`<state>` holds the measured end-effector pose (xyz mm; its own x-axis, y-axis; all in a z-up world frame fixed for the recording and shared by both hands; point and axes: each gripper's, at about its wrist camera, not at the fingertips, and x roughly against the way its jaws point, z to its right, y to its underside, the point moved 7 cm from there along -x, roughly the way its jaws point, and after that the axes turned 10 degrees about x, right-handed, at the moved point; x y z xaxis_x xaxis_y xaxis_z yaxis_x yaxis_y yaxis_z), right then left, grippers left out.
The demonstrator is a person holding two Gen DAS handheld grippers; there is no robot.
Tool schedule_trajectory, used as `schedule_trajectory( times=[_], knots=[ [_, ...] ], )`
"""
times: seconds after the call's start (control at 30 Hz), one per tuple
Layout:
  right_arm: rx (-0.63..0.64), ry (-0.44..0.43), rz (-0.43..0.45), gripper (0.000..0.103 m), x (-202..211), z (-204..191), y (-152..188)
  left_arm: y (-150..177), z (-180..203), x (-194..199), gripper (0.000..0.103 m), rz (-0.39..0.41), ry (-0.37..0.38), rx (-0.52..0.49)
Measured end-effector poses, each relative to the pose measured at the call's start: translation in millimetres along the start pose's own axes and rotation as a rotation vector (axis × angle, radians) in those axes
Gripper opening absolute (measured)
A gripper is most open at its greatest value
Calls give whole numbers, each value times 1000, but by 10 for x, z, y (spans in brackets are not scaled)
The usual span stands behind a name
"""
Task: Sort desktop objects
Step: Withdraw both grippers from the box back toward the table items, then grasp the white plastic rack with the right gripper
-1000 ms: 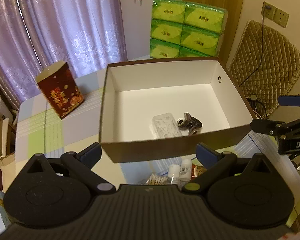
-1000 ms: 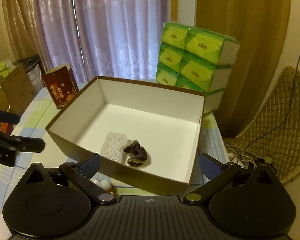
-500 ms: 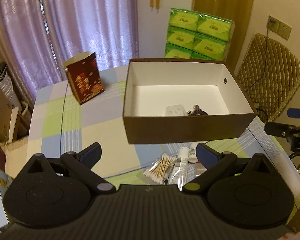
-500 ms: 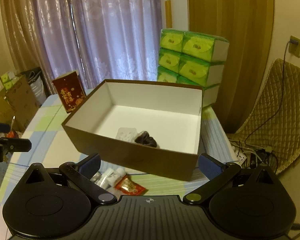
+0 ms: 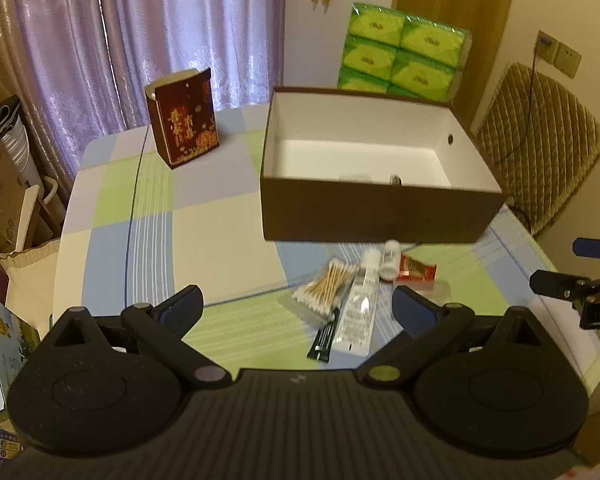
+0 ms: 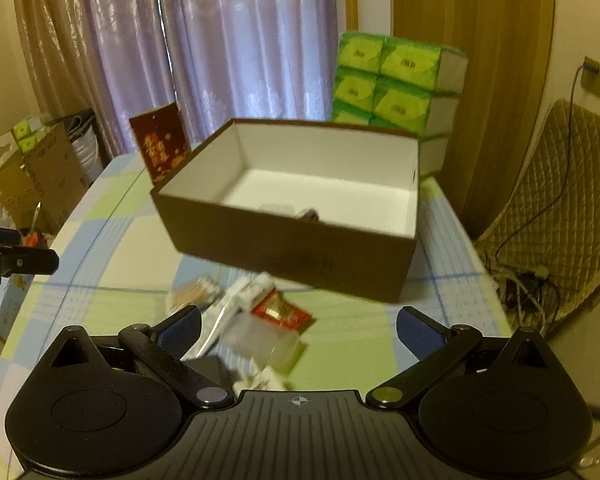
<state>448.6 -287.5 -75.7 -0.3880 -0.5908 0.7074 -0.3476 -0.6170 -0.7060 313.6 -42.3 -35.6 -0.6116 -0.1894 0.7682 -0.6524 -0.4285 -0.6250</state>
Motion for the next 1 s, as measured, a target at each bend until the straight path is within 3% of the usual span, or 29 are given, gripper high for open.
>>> schedule_trajectory(
  times=[1.0],
  knots=[
    [-13, -64, -117, 101, -294, -119, 590, 553, -159, -365, 96, -125, -24, 26]
  ],
)
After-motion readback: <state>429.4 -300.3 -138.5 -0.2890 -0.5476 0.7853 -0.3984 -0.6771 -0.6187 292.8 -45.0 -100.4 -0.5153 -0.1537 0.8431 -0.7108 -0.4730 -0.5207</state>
